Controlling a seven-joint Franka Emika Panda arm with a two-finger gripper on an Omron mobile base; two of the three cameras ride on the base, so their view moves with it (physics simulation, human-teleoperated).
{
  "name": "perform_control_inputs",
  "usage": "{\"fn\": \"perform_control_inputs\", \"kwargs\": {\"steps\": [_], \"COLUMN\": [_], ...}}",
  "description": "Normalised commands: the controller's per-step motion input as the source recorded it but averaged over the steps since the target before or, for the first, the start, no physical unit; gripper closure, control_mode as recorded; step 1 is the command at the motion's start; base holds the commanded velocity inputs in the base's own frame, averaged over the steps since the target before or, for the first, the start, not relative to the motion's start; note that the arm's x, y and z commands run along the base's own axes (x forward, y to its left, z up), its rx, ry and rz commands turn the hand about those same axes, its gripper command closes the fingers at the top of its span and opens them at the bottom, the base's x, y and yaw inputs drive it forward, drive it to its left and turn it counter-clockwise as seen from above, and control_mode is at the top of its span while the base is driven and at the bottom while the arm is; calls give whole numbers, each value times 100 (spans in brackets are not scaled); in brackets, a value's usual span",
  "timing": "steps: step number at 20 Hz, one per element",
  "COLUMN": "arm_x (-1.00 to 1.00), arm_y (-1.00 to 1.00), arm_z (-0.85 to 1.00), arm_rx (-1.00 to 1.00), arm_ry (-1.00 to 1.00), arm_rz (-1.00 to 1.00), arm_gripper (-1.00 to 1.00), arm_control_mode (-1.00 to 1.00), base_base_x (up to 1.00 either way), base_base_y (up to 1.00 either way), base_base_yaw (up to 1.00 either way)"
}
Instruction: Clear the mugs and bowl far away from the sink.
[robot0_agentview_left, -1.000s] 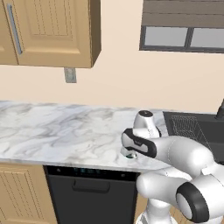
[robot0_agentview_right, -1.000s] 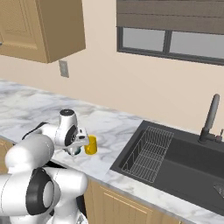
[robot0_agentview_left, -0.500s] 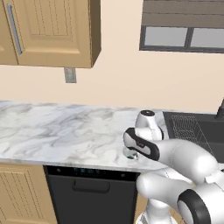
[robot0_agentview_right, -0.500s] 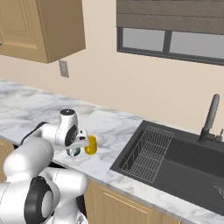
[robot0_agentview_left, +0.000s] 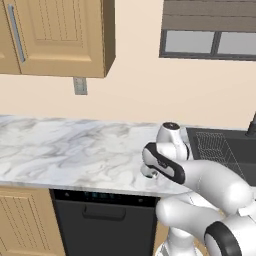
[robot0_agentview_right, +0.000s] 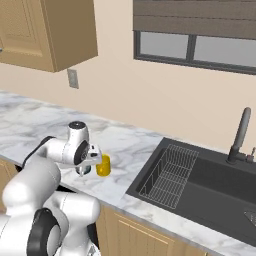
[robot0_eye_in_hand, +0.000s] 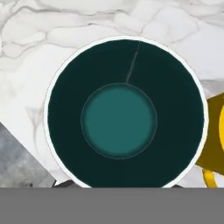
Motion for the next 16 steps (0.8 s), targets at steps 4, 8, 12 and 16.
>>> {"fn": "perform_control_inputs", "kwargs": {"steps": [4,8,12,16], "arm_x": [-3,-15,-30,-54], "arm_y": [0,-13,-14,9], "arm_z": [97,100,100,87], "arm_rx": [-4,0,-1,-11], "arm_ry": [7,32,36,-8], "arm_rz": [-20,-26,-25,-12], "arm_gripper": [100,100,100,100], "arm_control_mode": [-100,-100,-100,-100], "base_base_x": [0,0,0,0], "base_base_y": [0,0,0,0], "base_base_yaw": [0,0,0,0]}}
